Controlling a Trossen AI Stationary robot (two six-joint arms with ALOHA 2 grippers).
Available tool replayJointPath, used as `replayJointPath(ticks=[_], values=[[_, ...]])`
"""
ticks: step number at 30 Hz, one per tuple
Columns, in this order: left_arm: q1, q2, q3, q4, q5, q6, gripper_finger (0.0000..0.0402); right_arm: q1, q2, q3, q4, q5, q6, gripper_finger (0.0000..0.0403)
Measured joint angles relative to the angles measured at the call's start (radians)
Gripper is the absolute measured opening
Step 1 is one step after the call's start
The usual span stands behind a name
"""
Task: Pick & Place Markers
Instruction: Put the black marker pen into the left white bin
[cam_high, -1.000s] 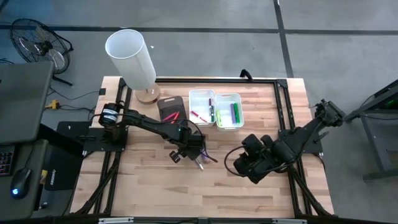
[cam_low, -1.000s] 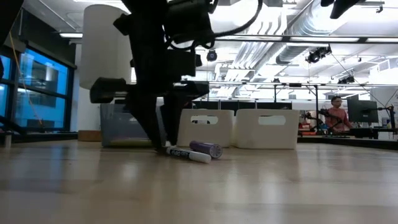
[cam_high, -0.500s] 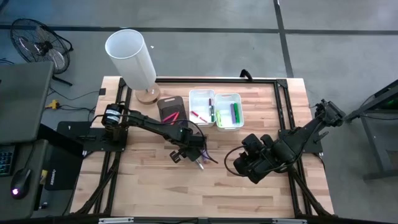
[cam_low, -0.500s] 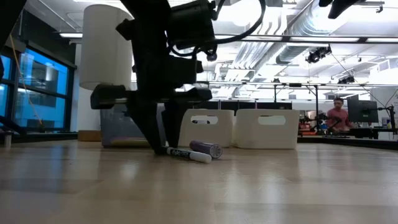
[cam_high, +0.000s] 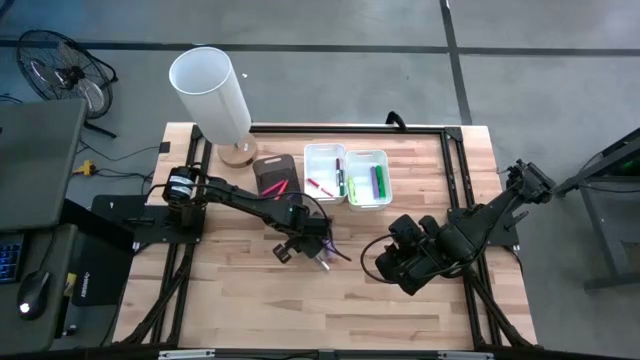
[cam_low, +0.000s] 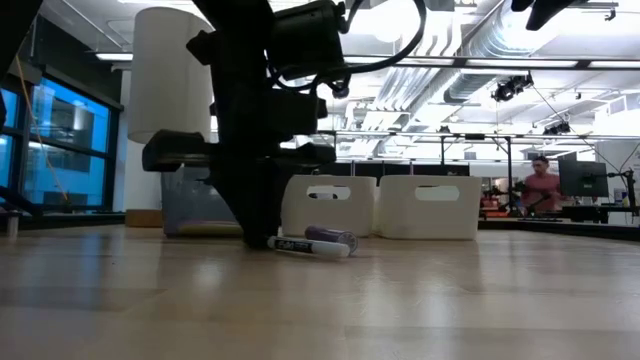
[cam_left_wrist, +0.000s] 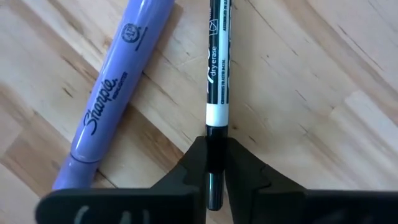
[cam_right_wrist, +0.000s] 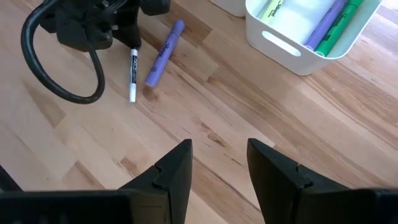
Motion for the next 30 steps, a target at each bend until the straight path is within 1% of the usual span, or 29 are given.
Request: replayJointPath(ticks=[5, 9, 12, 15, 18, 21, 23, 26, 30], values=[[0.000, -0.019, -0.003, -0.007, 0.003, -0.073, 0.0046, 0.000, 0.000, 0.000, 0.000, 0.009, -0.005, 0.0142], [0.000, -0.041, -0.007, -0.025, 0.026, -0.117, 0.0045, 0.004, 0.000, 0.000, -0.005, 0.032, -0.016, 0.0142], [-0.001, -0.074, -0.005, -0.019, 0.041, -0.157, 0.0038, 0.030, 0.000, 0.000, -0.014, 0.085, -0.019, 0.0142], [-0.001, -0.112, -0.006, -0.026, 0.057, -0.203, 0.0038, 0.069, 0.000, 0.000, -0.020, 0.150, -0.019, 0.0142], [0.000, -0.142, -0.005, 0.001, 0.056, -0.235, 0.0041, 0.109, 0.000, -0.003, -0.029, 0.204, 0.001, 0.0142], [0.000, -0.169, -0.005, 0.040, 0.053, -0.264, 0.0041, 0.145, -0.013, -0.063, 0.015, 0.231, 0.040, 0.0142], [0.000, -0.191, -0.005, 0.063, 0.053, -0.281, 0.0041, 0.166, -0.024, -0.127, 0.096, 0.235, 0.054, 0.0142], [0.000, -0.211, -0.004, 0.125, 0.053, -0.322, 0.0041, 0.190, -0.043, -0.249, 0.285, 0.255, 0.050, 0.0142], [0.000, -0.226, -0.004, 0.217, 0.053, -0.383, 0.0041, 0.205, -0.052, -0.399, 0.589, 0.295, -0.034, 0.0142]])
